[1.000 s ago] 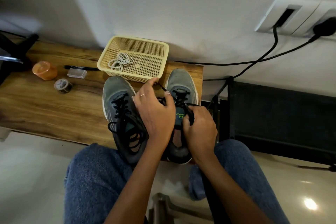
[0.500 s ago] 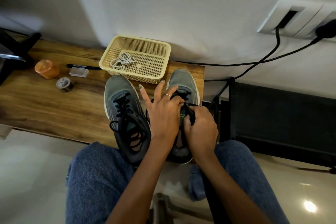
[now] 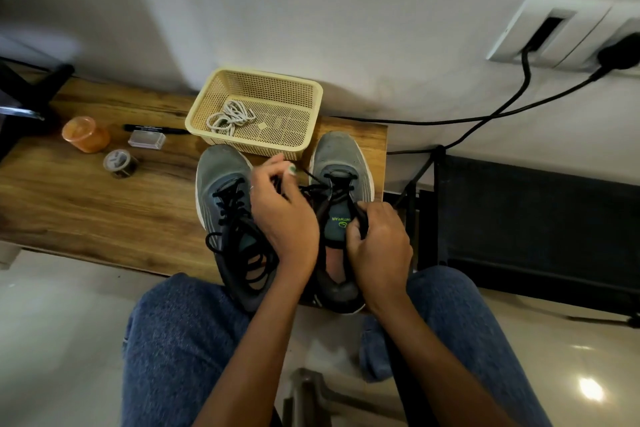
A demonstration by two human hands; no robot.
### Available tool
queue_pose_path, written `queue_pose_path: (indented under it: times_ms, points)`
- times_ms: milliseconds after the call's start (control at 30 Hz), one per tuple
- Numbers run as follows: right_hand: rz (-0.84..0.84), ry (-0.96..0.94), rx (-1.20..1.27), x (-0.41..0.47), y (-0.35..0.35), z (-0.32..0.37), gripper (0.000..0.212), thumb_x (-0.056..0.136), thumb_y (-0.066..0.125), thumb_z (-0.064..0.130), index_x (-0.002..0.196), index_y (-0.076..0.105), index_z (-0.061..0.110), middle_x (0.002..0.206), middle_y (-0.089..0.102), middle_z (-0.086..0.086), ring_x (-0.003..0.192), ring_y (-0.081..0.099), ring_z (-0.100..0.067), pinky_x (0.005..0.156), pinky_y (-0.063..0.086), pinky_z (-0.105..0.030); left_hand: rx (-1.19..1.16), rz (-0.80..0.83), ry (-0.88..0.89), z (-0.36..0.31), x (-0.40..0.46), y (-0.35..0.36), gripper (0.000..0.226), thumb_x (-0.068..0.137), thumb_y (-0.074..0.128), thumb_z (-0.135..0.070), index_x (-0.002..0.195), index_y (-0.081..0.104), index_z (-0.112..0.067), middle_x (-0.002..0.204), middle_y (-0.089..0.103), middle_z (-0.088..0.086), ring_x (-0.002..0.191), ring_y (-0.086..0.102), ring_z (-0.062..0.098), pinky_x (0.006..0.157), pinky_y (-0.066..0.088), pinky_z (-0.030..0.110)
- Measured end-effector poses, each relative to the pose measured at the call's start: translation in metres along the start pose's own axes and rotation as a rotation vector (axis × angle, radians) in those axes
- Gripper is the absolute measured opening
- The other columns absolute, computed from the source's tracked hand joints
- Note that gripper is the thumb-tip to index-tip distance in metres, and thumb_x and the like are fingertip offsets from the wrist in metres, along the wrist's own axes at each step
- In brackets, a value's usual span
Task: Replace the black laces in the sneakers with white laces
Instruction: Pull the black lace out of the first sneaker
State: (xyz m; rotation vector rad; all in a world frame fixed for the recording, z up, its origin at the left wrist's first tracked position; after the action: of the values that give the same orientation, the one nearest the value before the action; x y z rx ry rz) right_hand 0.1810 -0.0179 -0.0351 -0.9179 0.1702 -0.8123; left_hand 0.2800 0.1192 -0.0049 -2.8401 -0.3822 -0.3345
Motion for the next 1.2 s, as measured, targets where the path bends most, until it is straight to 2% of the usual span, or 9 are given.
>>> queue_pose_path:
  times_ms: [67, 133, 267, 333, 433, 567, 667, 900, 1200]
  points:
    - [-0.025, 0.007, 0.014, 0.001, -0.002, -0.003, 0.019, 0.079, 0.065, 0.006, 0.098, 0.065, 0.006, 0.094, 0.062, -0.010, 0.089, 0.060, -0.029, 0.069, 0.047, -0.033, -0.071, -0.179, -0.040, -0.002, 0.012, -0.020, 0.012, 0.097, 0.049, -0.005, 0.105, 0.054, 0.003, 0.100, 0.060, -0.003, 0.084, 0.057, -0.014, 0.073, 0.045, 0.007]
    - [-0.057, 0.019, 0.032, 0.001, -0.006, -0.006, 0.018, 0.078, 0.065, 0.004, 0.096, 0.065, 0.005, 0.091, 0.063, -0.010, 0.086, 0.061, -0.030, 0.068, 0.046, -0.032, -0.049, -0.239, -0.050, -0.001, 0.027, -0.034, 0.016, 0.098, 0.049, -0.010, 0.107, 0.053, 0.002, 0.099, 0.059, -0.002, 0.084, 0.059, -0.006, 0.075, 0.047, 0.010]
    - [-0.050, -0.002, 0.026, 0.000, -0.006, -0.004, 0.018, 0.078, 0.066, 0.004, 0.095, 0.065, 0.005, 0.090, 0.063, -0.010, 0.086, 0.062, -0.029, 0.068, 0.045, -0.030, 0.164, 0.088, -0.098, 0.005, 0.027, -0.016, 0.010, 0.095, 0.056, -0.019, 0.102, 0.059, -0.013, 0.095, 0.062, -0.004, 0.087, 0.057, 0.006, 0.097, 0.044, 0.022]
    - [-0.024, -0.004, 0.014, 0.000, -0.003, -0.001, 0.017, 0.079, 0.066, 0.005, 0.096, 0.065, 0.006, 0.092, 0.062, -0.008, 0.087, 0.061, -0.028, 0.068, 0.043, -0.029, 0.407, 0.214, 0.034, 0.000, 0.018, -0.003, 0.016, 0.092, 0.058, -0.026, 0.106, 0.061, -0.020, 0.102, 0.064, -0.005, 0.108, 0.054, 0.016, 0.119, 0.013, 0.040]
    - [-0.016, 0.002, -0.001, 0.000, -0.002, 0.000, 0.017, 0.079, 0.066, 0.006, 0.096, 0.065, 0.007, 0.092, 0.062, -0.008, 0.088, 0.060, -0.027, 0.068, 0.041, -0.028, 0.567, 0.392, 0.155, -0.005, 0.010, 0.013, 0.037, 0.090, 0.059, -0.033, 0.125, 0.056, -0.021, 0.126, 0.059, -0.001, 0.132, 0.040, 0.020, 0.117, -0.004, 0.045]
    - [0.012, -0.012, 0.003, 0.002, -0.004, 0.002, 0.018, 0.080, 0.065, 0.007, 0.098, 0.064, 0.007, 0.095, 0.062, -0.008, 0.089, 0.060, -0.027, 0.070, 0.042, -0.029, 0.459, 0.737, 0.128, -0.004, -0.017, 0.035, 0.058, 0.091, 0.056, -0.032, 0.145, 0.036, -0.022, 0.142, 0.046, -0.001, 0.133, 0.035, 0.017, 0.113, 0.031, 0.041]
    - [0.053, -0.017, 0.049, 0.007, -0.005, 0.003, 0.024, 0.081, 0.065, 0.010, 0.104, 0.062, 0.008, 0.100, 0.060, -0.007, 0.092, 0.058, -0.023, 0.074, 0.043, -0.030, 0.482, 0.921, 0.010, 0.015, -0.037, 0.042, 0.067, 0.096, 0.051, -0.028, 0.153, 0.017, -0.020, 0.155, 0.029, 0.001, 0.141, 0.027, 0.017, 0.112, 0.030, 0.034]
    - [0.147, -0.228, -0.060, 0.021, 0.003, 0.025, 0.026, 0.084, 0.058, 0.021, 0.107, 0.068, 0.011, 0.110, 0.061, -0.004, 0.107, 0.051, -0.022, 0.084, 0.041, -0.038, 0.563, 0.863, -0.102, 0.022, -0.042, 0.033, 0.058, 0.103, 0.035, -0.034, 0.153, 0.014, -0.015, 0.123, 0.059, 0.012, 0.111, 0.056, 0.026, 0.086, 0.044, 0.035]
    - [0.071, -0.419, -0.237, 0.032, 0.010, 0.043, 0.006, 0.074, 0.074, 0.007, 0.075, 0.068, 0.005, 0.080, 0.063, -0.007, 0.075, 0.057, -0.026, 0.057, 0.046, -0.034, 0.608, 0.865, -0.052, 0.022, -0.043, 0.035, 0.050, 0.104, 0.031, -0.034, 0.148, 0.031, -0.012, 0.123, 0.060, 0.014, 0.113, 0.056, 0.032, 0.086, 0.045, 0.039]
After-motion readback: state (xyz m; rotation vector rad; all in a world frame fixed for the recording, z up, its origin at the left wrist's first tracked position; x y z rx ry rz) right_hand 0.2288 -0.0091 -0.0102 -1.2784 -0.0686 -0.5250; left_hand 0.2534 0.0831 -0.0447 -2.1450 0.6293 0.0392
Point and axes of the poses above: each hand's wrist, its own x-axis towards the middle knuckle, its own y-axis out of the palm, z = x × y, the point moved 8 cm from there along x, towards the middle knuckle
